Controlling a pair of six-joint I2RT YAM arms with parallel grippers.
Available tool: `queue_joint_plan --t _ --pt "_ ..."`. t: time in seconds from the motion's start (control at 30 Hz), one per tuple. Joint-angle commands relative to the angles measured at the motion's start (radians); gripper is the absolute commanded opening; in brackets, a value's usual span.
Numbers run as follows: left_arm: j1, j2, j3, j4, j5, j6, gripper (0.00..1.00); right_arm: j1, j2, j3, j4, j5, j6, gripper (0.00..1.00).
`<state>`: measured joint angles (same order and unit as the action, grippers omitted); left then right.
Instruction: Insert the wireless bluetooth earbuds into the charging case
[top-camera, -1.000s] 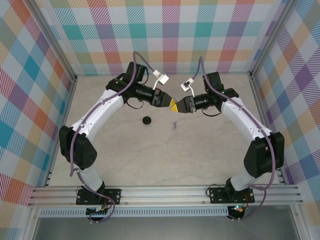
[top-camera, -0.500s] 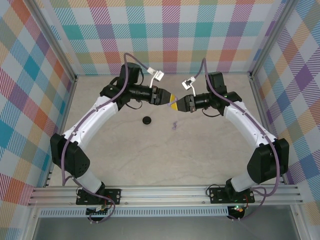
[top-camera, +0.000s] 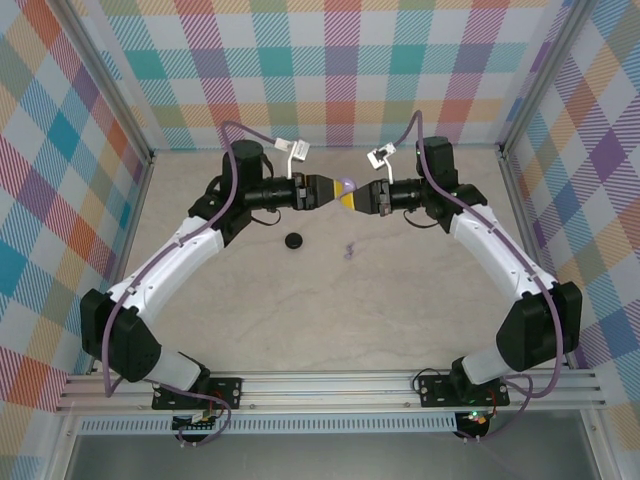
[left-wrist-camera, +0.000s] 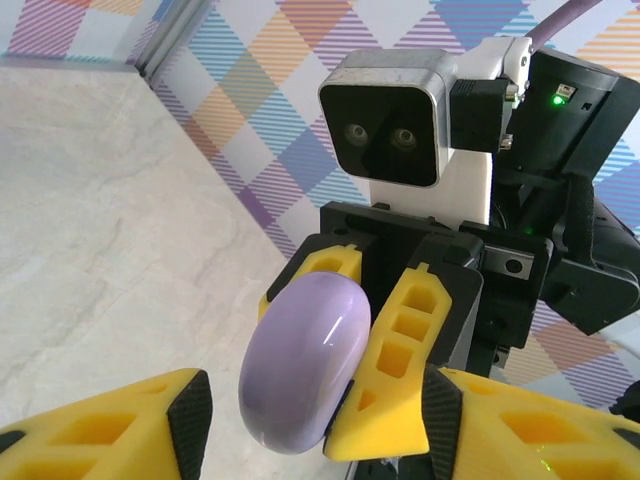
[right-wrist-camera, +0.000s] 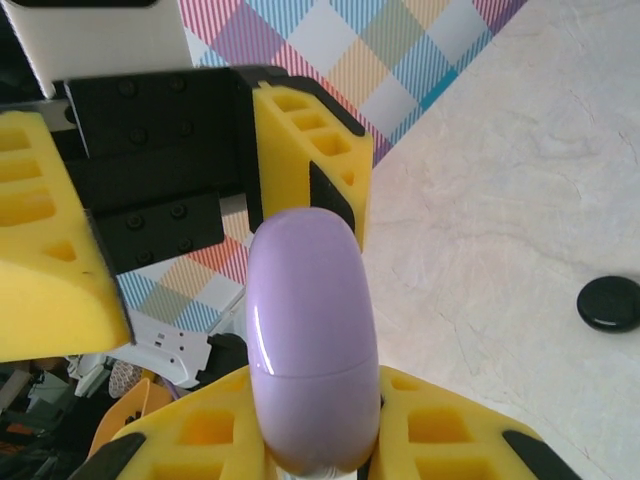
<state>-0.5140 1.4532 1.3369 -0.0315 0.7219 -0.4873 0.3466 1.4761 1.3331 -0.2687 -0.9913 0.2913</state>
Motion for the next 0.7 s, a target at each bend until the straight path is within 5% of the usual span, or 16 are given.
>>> queue_joint_plan --t 0.0,0.67 --pt "-0.020 -0.025 -0.010 0.082 0.001 -0.038 0.56 -0.001 -0.031 0.007 0.051 -0.046 0.024 0.16" --pt "-0.047 0.006 0.011 0.084 0.040 -0.035 0.39 0.000 -0.034 0.011 0.055 -0.079 0.025 0.18"
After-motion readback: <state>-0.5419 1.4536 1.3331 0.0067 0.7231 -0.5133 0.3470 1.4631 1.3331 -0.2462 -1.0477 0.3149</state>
